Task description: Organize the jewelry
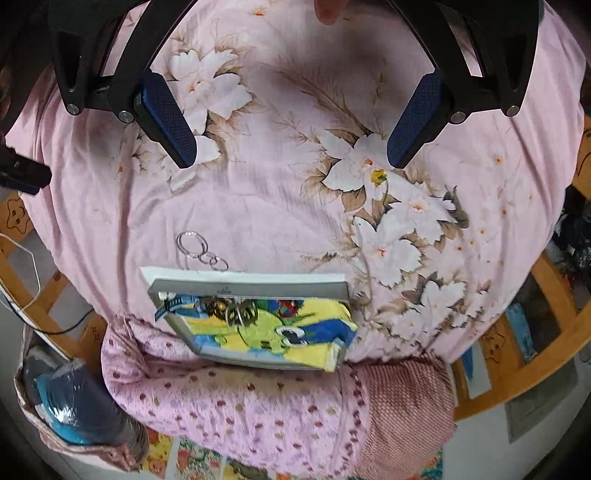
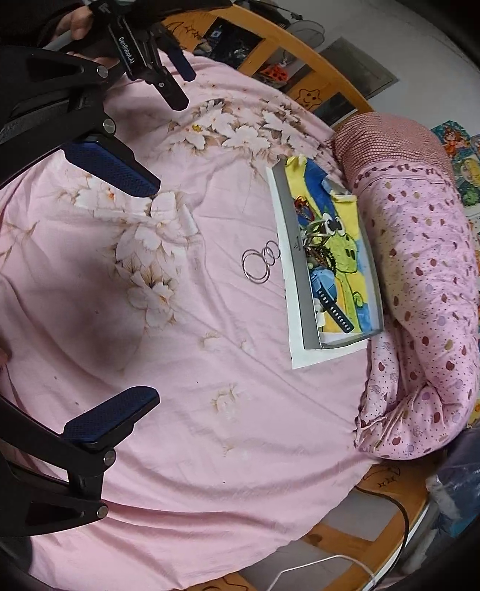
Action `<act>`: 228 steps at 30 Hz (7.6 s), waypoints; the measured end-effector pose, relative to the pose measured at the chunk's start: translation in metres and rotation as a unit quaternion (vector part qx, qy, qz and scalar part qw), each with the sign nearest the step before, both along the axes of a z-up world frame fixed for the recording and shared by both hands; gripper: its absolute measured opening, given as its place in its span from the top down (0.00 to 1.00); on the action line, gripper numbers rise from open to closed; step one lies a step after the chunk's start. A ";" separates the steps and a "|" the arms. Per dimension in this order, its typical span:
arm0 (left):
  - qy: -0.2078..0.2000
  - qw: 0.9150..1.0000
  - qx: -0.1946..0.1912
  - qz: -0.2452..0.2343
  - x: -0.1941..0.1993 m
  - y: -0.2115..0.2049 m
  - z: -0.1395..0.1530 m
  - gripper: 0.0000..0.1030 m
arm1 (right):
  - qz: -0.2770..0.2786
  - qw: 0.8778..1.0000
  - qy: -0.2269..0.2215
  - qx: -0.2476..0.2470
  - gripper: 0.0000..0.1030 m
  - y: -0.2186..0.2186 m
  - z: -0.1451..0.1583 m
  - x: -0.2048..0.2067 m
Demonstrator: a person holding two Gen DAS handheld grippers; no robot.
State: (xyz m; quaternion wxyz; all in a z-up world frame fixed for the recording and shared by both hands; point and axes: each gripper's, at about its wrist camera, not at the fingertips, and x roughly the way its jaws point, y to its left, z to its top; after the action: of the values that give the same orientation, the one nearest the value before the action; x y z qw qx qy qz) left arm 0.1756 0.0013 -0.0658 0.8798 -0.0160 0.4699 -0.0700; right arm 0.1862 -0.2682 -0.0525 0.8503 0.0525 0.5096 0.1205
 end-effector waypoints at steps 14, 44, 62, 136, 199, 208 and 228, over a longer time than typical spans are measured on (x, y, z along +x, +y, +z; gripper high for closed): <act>0.042 0.997 -0.064 -0.029 0.084 -0.007 -0.033 0.02 | 0.029 0.999 0.013 -0.030 0.00 -0.013 -0.034 0.077; 0.057 0.992 -0.066 -0.093 0.199 -0.047 -0.106 0.03 | 0.107 0.989 0.023 -0.104 0.00 0.037 -0.122 0.177; 0.055 0.995 0.036 -0.071 0.196 -0.074 -0.114 0.04 | 0.093 0.982 0.030 -0.164 0.00 0.034 -0.128 0.186; 0.044 0.983 -0.026 -0.175 0.197 -0.107 -0.112 0.80 | 0.156 0.979 0.001 -0.130 0.58 0.044 -0.125 0.186; 0.010 0.986 -0.150 -0.067 0.191 -0.026 -0.029 0.99 | 0.099 0.993 -0.036 -0.061 0.96 0.063 -0.100 0.189; -0.009 0.987 -0.157 -0.042 0.197 -0.013 -0.019 0.99 | 0.104 0.984 -0.135 -0.057 0.96 0.083 -0.048 0.182; 0.026 0.989 -0.143 0.017 0.235 0.007 -0.053 0.99 | 0.065 0.990 -0.118 -0.040 0.92 0.091 -0.070 0.234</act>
State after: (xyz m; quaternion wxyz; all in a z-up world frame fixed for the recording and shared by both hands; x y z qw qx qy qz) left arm 0.4106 0.0078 -0.1191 0.8572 -0.1512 0.4771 -0.1211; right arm 0.4205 -0.1770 -0.1227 0.8962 -0.0289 0.4126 0.1604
